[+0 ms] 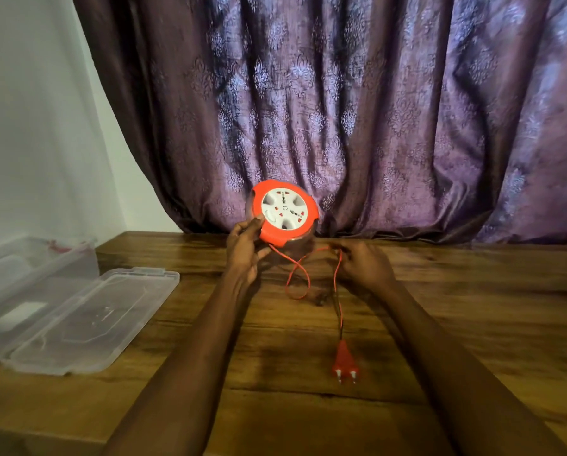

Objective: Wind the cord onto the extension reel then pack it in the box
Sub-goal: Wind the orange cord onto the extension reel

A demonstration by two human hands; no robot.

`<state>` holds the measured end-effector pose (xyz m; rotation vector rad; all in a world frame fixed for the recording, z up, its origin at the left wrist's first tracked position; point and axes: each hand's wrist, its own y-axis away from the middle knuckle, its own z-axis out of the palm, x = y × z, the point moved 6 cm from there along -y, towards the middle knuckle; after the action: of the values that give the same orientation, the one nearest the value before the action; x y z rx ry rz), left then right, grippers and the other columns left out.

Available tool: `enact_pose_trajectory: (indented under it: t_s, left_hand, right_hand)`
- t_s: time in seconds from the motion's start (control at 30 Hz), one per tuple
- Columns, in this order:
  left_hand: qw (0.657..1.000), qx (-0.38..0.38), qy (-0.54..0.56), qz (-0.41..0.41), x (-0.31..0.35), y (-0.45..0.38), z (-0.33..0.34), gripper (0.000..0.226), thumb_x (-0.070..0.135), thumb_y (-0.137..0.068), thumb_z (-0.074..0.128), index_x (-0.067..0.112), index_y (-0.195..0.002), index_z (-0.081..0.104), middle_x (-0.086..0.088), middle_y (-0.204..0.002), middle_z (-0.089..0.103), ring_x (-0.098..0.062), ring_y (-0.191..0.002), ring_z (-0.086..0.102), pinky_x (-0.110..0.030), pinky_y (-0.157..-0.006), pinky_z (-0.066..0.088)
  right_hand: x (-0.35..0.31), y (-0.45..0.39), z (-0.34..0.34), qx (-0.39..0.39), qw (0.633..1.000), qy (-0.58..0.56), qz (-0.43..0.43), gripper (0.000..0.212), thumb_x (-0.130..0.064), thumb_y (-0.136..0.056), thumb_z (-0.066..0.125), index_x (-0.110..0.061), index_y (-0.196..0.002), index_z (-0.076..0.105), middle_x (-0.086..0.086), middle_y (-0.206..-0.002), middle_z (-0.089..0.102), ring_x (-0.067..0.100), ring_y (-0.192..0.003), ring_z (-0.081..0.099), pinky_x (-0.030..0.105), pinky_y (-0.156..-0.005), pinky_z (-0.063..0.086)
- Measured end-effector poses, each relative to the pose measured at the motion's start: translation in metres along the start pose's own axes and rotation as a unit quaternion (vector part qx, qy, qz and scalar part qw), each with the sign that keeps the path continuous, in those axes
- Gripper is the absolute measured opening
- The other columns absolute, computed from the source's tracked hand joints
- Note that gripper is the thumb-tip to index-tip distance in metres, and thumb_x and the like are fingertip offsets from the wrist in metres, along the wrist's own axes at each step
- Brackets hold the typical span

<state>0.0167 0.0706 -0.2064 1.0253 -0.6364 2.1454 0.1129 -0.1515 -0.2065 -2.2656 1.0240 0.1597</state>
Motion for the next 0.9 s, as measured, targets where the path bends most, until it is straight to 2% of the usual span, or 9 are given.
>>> enact_pose_trajectory:
  t_s: [0.17, 0.23, 0.33, 0.4, 0.47, 0.53, 0.67, 0.8, 0.9]
  left_hand:
    - [1.0, -0.002, -0.001, 0.005, 0.002, -0.001, 0.0, 0.026, 0.018, -0.092, 0.064, 0.015, -0.116, 0.054, -0.016, -0.113, 0.062, -0.024, -0.104, 0.057, -0.044, -0.08, 0.055]
    - [1.0, -0.001, -0.003, 0.004, 0.003, 0.0, 0.001, 0.025, 0.019, -0.092, 0.064, 0.015, -0.115, 0.054, -0.016, -0.113, 0.062, -0.023, -0.104, 0.057, -0.044, -0.08, 0.055]
    - [1.0, -0.002, -0.022, 0.006, 0.003, 0.0, 0.003, 0.016, 0.019, -0.092, 0.064, 0.017, -0.107, 0.056, -0.014, -0.112, 0.062, -0.022, -0.102, 0.056, -0.039, -0.073, 0.056]
    - [0.999, -0.006, -0.038, 0.01, 0.003, -0.001, 0.003, 0.015, 0.018, -0.092, 0.064, 0.017, -0.105, 0.057, -0.014, -0.109, 0.062, -0.022, -0.099, 0.058, -0.04, -0.072, 0.056]
    - [0.999, -0.011, -0.051, 0.016, 0.001, -0.003, 0.003, 0.007, 0.017, -0.092, 0.064, 0.017, -0.095, 0.058, -0.012, -0.098, 0.066, -0.019, -0.085, 0.062, -0.037, -0.067, 0.058]
    - [0.996, -0.017, -0.082, 0.028, 0.0, -0.003, 0.005, 0.013, 0.016, -0.092, 0.064, 0.019, -0.082, 0.056, -0.004, -0.079, 0.066, -0.014, -0.07, 0.059, -0.029, -0.059, 0.054]
    - [0.985, -0.054, -0.156, 0.052, -0.005, 0.001, 0.015, 0.013, 0.016, -0.092, 0.064, 0.019, -0.082, 0.056, -0.003, -0.078, 0.06, -0.012, -0.067, 0.053, -0.026, -0.058, 0.05]
    - [0.974, -0.089, -0.193, 0.078, -0.012, 0.012, 0.03, 0.012, 0.013, -0.091, 0.066, 0.018, -0.091, 0.055, -0.008, -0.082, 0.059, -0.01, -0.059, 0.055, -0.021, -0.05, 0.05]
    - [0.964, -0.112, -0.214, 0.114, -0.014, 0.019, 0.039, 0.016, 0.01, -0.088, 0.069, 0.011, -0.098, 0.056, -0.008, -0.084, 0.06, -0.013, -0.067, 0.057, -0.029, -0.061, 0.051]
  right_hand:
    - [0.043, -0.003, -0.006, 0.052, 0.99, -0.016, 0.129, 0.056, -0.025, -0.092, 0.053, -0.035, -0.147, 0.044, 0.02, -0.125, 0.066, 0.042, -0.11, 0.063, 0.044, -0.086, 0.049]
    - [0.05, -0.004, 0.0, 0.007, 0.989, -0.042, 0.142, 0.065, -0.023, -0.089, 0.057, -0.031, -0.151, 0.037, 0.017, -0.145, 0.052, 0.038, -0.122, 0.058, 0.044, -0.094, 0.05]
    - [0.055, 0.002, 0.017, -0.112, 0.982, 0.003, 0.151, 0.062, -0.025, -0.087, 0.061, -0.033, -0.146, 0.045, 0.005, -0.164, 0.025, 0.033, -0.143, 0.039, 0.049, -0.11, 0.039]
    - [0.054, 0.003, 0.007, -0.057, 0.987, 0.02, 0.151, 0.049, -0.034, -0.089, 0.061, -0.034, -0.137, 0.056, 0.004, -0.158, 0.036, 0.033, -0.139, 0.042, 0.048, -0.11, 0.039]
    - [0.04, 0.0, -0.011, 0.04, 0.994, -0.018, 0.096, 0.044, -0.022, -0.087, 0.062, -0.025, -0.131, 0.064, 0.007, -0.144, 0.052, 0.033, -0.13, 0.052, 0.044, -0.106, 0.042]
    - [0.016, -0.003, -0.026, 0.098, 0.994, -0.048, 0.008, 0.045, -0.01, -0.086, 0.059, -0.017, -0.131, 0.064, 0.012, -0.13, 0.061, 0.033, -0.121, 0.057, 0.043, -0.103, 0.044]
    - [-0.036, 0.0, -0.028, 0.104, 0.986, 0.031, -0.124, 0.046, -0.033, -0.096, 0.058, -0.027, -0.141, 0.053, 0.004, -0.127, 0.063, 0.031, -0.113, 0.059, 0.046, -0.094, 0.046]
    - [-0.047, 0.001, -0.02, 0.114, 0.979, 0.139, -0.094, 0.057, -0.053, -0.092, 0.053, -0.04, -0.147, 0.043, 0.005, -0.128, 0.058, 0.031, -0.11, 0.056, 0.044, -0.086, 0.044]
    - [-0.042, 0.001, -0.02, 0.115, 0.974, 0.178, -0.083, 0.063, -0.054, -0.089, 0.054, -0.043, -0.149, 0.038, 0.006, -0.124, 0.059, 0.032, -0.108, 0.056, 0.044, -0.086, 0.042]
